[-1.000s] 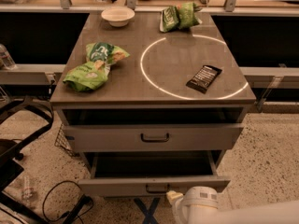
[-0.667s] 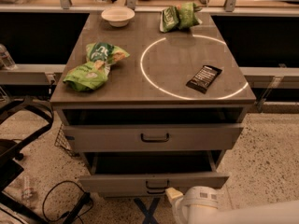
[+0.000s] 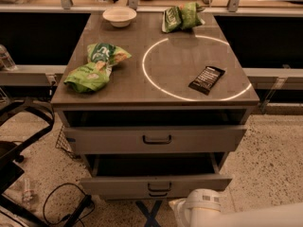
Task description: Close middle drawer
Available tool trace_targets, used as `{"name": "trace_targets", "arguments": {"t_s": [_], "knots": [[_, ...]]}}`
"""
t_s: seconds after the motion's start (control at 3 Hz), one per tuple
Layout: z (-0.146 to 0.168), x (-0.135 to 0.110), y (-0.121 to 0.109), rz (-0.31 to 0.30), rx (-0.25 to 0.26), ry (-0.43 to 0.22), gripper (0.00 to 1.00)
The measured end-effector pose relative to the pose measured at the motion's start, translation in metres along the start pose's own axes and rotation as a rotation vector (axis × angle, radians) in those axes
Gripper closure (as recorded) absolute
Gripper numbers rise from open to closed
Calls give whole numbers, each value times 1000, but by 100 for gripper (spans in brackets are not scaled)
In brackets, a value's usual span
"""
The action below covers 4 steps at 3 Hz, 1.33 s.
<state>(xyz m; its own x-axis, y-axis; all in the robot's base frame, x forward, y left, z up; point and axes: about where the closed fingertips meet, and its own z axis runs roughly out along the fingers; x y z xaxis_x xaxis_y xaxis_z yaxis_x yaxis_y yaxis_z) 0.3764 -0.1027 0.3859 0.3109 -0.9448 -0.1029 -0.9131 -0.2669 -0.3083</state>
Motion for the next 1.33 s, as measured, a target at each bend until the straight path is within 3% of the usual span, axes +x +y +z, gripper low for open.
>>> {"name": "trace_targets", "arguments": {"t_s": [0.33,0.67,1.0,1.33], "knots": [[0,0,0,0,-1,-1,64],[-4,7,-17,31,18,-12,87],[-7,23,-49,76,54,-27,100],[-2,40,-74,111,87,-37,100]]}}
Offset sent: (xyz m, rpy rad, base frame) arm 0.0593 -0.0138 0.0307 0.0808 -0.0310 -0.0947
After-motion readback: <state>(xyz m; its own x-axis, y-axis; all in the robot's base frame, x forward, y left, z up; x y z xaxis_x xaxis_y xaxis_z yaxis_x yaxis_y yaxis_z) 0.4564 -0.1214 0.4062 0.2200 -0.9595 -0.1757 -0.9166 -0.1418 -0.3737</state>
